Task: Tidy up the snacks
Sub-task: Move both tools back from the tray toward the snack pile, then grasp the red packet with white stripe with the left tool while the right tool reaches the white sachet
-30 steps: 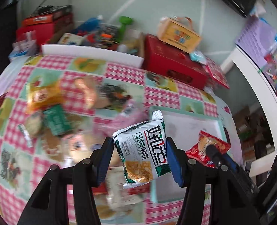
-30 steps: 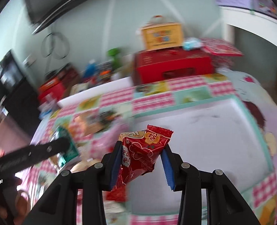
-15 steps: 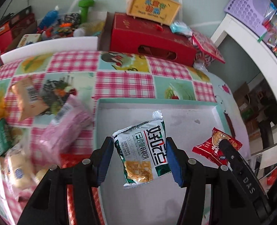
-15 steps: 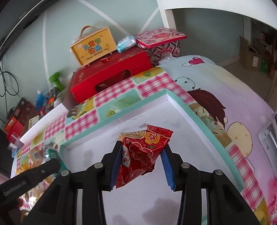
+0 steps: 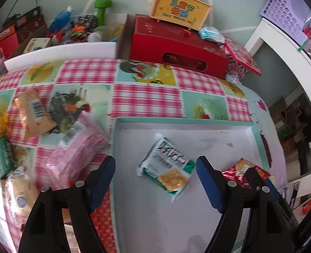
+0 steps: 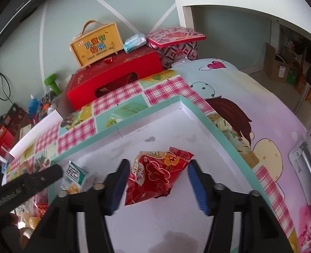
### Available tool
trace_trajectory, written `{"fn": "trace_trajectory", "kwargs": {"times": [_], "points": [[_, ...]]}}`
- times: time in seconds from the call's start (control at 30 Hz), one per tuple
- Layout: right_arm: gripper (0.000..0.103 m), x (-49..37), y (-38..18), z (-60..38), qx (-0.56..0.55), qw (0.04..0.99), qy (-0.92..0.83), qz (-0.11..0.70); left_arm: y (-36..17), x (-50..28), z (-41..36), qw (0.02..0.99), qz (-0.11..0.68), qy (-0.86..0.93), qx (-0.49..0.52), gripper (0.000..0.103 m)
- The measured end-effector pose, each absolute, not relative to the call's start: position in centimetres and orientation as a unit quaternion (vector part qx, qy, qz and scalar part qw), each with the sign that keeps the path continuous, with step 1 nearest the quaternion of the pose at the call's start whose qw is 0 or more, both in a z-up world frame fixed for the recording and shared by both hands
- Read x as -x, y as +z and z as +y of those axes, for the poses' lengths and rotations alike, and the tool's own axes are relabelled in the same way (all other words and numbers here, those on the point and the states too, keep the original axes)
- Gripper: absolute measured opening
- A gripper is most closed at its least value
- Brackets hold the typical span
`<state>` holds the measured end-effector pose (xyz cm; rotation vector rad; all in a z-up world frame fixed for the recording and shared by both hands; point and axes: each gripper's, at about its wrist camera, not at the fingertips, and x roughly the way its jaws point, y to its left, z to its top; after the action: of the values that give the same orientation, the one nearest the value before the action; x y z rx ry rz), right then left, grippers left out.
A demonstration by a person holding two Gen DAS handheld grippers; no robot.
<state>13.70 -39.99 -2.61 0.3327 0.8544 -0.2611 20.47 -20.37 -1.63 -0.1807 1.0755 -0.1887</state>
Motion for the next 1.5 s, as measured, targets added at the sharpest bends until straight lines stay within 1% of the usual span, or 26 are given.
{"fn": "trace_trajectory", "kwargs": {"times": [0.03,0.07,0.1,0.13,0.2,0.27,0.4,0.53,0.7,1.03,1.2,1.5], "points": [[0.070,-13.7,-2.6,-39.8,-0.156,0.889,-0.124,0.413,-1.5,-20.3,-20.1,0.852,0.509,-0.085,0.082,0.088],[0.079,-13.8,-2.6,-39.7,-0.152,0.888,-0.125,0.415,-1.4,-20.1,-19.9,0.855,0.507,-0.079,0.079,0.093],[0.088,-13.8,-2.6,-39.6,-0.147,0.887,-0.126,0.419,-1.3,-19.9,-19.6,0.858,0.504,-0.071,0.075,0.094],[0.091,-13.8,-2.6,-39.5,-0.144,0.886,-0.127,0.422,-1.1,-19.7,-19.3,0.862,0.498,-0.062,0.070,0.094],[0.103,-13.8,-2.6,-39.4,-0.138,0.884,-0.130,0.427,-0.8,-19.3,-18.6,0.869,0.489,-0.042,0.058,0.097],[0.103,-13.6,-2.4,-39.4,-0.135,0.885,-0.133,0.426,-0.5,-19.1,-18.0,0.876,0.479,-0.023,0.047,0.101],[0.103,-13.3,-1.6,-38.9,-0.121,0.890,-0.135,0.419,0.0,-18.3,-16.6,0.888,0.458,0.017,0.023,0.101],[0.103,-12.9,-0.4,-37.7,-0.099,0.895,-0.127,0.416,0.5,-17.2,-15.0,0.886,0.462,0.019,0.029,0.101],[0.103,-11.9,0.2,-36.7,-0.111,0.891,-0.113,0.426,1.2,-15.3,-13.1,0.889,0.454,0.056,0.017,0.101],[0.103,-9.7,0.7,-32.8,-0.058,0.895,-0.106,0.431,-0.1,-12.6,-8.8,0.865,0.490,0.104,0.021,0.101],[0.103,-9.5,-0.7,-29.4,-0.055,0.879,-0.062,0.470,-1.2,-11.5,-5.8,0.847,0.517,0.111,0.057,0.101],[0.103,-9.2,-0.8,-23.5,-0.054,0.876,0.018,0.479,-1.8,-10.0,0.3,0.831,0.521,0.144,0.127,0.101]]}}
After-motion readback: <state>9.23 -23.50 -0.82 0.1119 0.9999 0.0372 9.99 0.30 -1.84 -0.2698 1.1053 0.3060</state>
